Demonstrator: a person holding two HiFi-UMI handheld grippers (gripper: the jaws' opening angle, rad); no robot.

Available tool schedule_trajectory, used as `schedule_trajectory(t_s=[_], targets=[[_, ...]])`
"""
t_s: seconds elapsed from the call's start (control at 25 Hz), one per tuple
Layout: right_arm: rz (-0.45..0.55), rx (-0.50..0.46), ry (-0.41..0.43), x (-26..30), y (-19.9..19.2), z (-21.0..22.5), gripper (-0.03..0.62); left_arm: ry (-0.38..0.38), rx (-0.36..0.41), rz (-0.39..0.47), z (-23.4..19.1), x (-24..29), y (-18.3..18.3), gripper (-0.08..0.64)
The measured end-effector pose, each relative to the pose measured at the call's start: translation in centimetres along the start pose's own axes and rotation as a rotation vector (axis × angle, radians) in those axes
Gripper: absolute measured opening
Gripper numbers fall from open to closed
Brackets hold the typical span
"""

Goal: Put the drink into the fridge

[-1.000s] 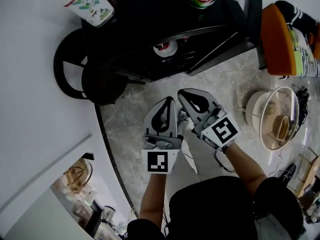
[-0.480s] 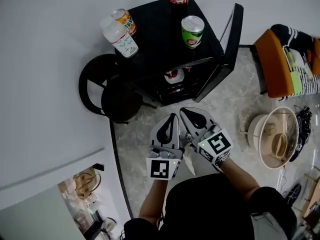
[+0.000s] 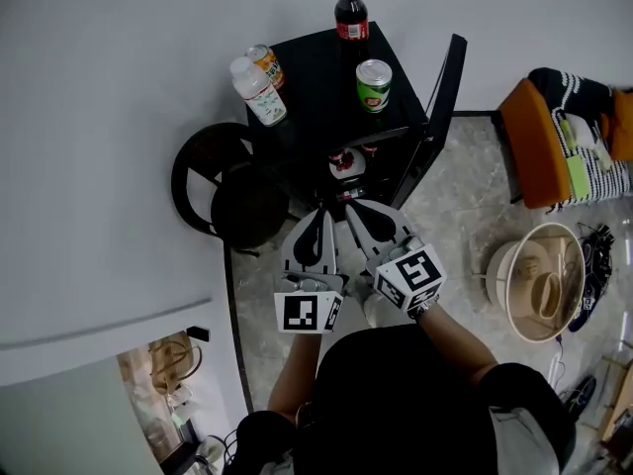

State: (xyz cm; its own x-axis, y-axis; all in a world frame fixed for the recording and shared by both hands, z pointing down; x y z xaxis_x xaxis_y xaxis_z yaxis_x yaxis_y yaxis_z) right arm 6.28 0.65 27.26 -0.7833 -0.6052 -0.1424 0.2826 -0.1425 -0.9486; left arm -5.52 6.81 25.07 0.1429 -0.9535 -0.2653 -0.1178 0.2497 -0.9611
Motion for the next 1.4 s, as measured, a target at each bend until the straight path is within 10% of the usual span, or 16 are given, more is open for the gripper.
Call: schedule_trajectory(t_s=[1.4], targets=[[0.082, -0.119, -0.262, 3.9, 2.0, -5.9, 0.014, -0.308, -0.093, 0.033, -6.4, 0.5, 3.1, 0.008]])
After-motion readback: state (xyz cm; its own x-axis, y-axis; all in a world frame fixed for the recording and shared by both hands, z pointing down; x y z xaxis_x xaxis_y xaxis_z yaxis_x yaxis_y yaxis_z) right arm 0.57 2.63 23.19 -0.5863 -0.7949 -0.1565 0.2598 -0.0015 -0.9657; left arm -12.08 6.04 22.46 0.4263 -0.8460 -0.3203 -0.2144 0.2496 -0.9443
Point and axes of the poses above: the fingertips, and each gripper's own axes: x forward along the fingers, z to its right, y out of its top, the point moved 8 cm from there along -x, backward along the fingers, and after that the axes turned 12 degrees about z, right-handed, at the moved point
